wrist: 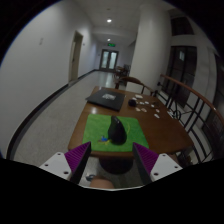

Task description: Arrange mouse

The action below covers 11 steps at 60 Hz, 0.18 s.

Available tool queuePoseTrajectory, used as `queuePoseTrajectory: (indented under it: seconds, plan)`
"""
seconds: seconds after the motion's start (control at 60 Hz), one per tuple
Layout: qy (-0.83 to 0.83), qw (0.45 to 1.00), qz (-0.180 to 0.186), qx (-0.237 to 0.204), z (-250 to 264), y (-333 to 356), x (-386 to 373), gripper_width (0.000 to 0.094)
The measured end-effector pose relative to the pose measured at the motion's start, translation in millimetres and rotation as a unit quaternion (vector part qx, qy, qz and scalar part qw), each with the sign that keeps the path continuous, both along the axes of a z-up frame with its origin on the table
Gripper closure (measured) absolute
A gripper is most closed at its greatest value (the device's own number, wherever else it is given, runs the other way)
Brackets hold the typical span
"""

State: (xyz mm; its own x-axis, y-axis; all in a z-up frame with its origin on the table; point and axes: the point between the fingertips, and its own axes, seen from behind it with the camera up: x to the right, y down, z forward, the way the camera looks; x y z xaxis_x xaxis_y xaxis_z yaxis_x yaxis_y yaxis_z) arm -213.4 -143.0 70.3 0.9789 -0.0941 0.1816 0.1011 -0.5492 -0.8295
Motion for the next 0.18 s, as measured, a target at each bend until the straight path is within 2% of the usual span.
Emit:
queuePoseTrajectory:
  seconds: [0.067, 0.183]
  plan:
    - [-0.013, 1.000, 0.003, -0.017, -8.2, -21.5, -2.5, 0.0092]
    - [-0.004, 1.000, -0.004, -0.021, -15.9, -40.5, -7.7, 0.0091]
